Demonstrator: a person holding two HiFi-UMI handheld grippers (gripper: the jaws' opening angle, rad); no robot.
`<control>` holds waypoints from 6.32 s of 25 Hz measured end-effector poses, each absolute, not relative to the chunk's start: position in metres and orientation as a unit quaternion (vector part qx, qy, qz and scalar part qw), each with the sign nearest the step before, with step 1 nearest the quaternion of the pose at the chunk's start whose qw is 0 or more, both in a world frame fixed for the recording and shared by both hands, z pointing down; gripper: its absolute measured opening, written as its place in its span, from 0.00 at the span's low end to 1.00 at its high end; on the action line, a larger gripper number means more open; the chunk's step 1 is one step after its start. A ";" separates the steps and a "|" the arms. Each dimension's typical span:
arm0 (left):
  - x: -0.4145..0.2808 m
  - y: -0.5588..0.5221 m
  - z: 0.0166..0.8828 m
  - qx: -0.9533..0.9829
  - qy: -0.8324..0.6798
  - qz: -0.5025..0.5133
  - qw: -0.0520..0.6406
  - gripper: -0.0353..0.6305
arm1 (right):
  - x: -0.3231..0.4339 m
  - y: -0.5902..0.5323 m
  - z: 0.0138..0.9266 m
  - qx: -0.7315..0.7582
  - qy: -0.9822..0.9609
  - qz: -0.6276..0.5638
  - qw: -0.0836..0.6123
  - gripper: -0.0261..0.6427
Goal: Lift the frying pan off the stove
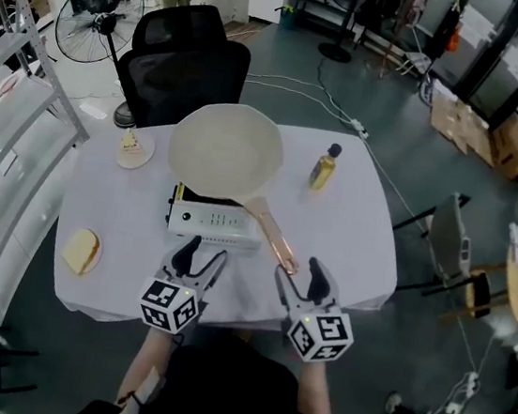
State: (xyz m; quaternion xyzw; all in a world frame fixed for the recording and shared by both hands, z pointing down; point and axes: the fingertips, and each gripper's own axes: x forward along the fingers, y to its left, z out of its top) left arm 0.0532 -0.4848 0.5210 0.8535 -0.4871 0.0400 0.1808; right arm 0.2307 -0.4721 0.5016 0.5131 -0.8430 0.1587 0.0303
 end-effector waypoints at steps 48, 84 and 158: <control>0.128 -0.608 0.527 0.756 -0.275 -0.191 0.563 0.45 | 0.174 -0.514 0.530 0.137 -0.887 0.430 0.099 0.47; 0.144 -0.630 0.535 0.780 -0.237 -0.153 0.558 0.39 | 0.147 -0.518 0.536 0.078 -0.852 0.509 0.095 0.28; -0.064 -0.533 0.506 0.746 -0.358 -0.225 0.515 0.39 | -0.030 -0.428 0.502 -0.073 -0.870 0.462 0.159 0.31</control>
